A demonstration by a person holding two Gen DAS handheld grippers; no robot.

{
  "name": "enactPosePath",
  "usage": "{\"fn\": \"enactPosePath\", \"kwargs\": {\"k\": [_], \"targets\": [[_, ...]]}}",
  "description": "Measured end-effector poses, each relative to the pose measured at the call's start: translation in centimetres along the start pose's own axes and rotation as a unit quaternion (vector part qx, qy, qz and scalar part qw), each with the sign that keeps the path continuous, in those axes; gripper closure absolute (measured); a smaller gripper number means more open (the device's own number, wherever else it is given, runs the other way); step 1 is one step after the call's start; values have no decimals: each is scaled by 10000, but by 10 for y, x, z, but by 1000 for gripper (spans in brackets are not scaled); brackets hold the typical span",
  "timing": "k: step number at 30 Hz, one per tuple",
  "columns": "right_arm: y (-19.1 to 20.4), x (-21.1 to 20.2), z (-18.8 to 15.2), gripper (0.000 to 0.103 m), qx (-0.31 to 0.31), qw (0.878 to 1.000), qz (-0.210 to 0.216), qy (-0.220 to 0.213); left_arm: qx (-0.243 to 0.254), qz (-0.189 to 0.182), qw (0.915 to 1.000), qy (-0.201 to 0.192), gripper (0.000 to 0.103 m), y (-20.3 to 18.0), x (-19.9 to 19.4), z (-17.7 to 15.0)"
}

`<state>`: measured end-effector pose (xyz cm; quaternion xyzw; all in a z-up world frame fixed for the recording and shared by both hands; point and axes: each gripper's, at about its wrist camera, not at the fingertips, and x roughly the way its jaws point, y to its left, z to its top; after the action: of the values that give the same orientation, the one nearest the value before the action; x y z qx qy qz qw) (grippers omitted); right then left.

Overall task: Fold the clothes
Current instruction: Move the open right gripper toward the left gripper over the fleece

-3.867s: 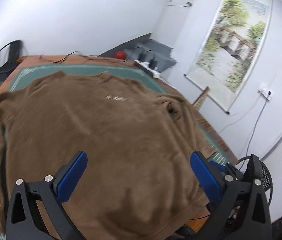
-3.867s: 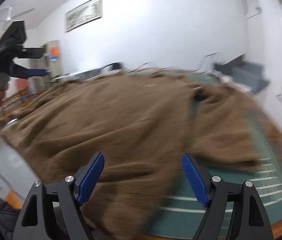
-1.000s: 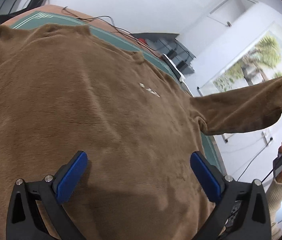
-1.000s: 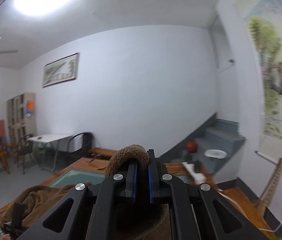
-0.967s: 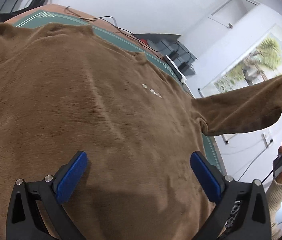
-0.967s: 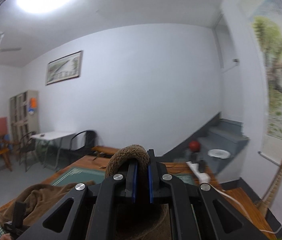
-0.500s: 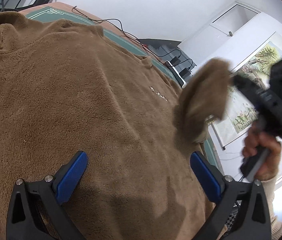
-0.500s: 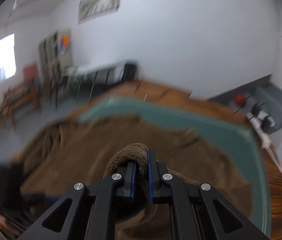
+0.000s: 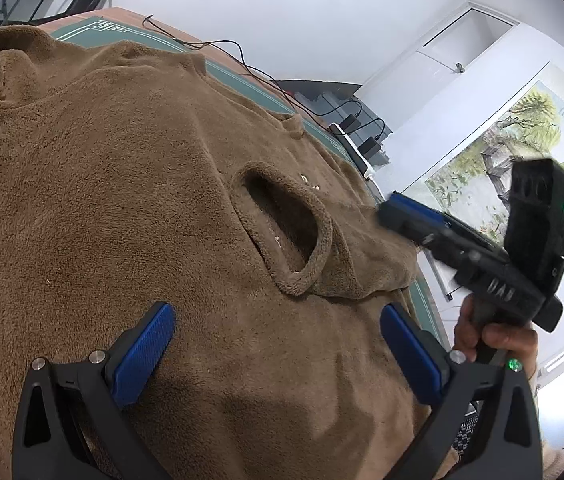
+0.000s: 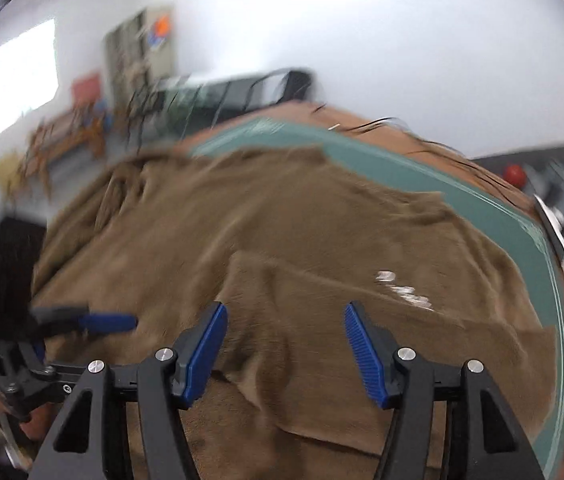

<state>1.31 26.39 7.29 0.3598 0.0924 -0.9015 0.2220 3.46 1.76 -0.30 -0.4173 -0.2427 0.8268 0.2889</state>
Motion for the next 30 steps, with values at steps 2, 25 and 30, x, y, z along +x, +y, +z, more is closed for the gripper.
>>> {"fn": "enactPosePath", "kwargs": {"k": [2, 25, 30], "targets": [[-22, -7, -11, 37, 583, 9980, -161, -193, -37, -40, 10000, -7, 0, 1, 0, 1], [-75, -17, -93, 37, 2279, 9710, 334, -637, -1930, -438, 9750, 1012, 0, -6, 67, 56], [-81, -19, -96, 37, 2458, 9659, 385, -720, -1971, -465, 9732, 1090, 0, -8, 88, 56]]}}
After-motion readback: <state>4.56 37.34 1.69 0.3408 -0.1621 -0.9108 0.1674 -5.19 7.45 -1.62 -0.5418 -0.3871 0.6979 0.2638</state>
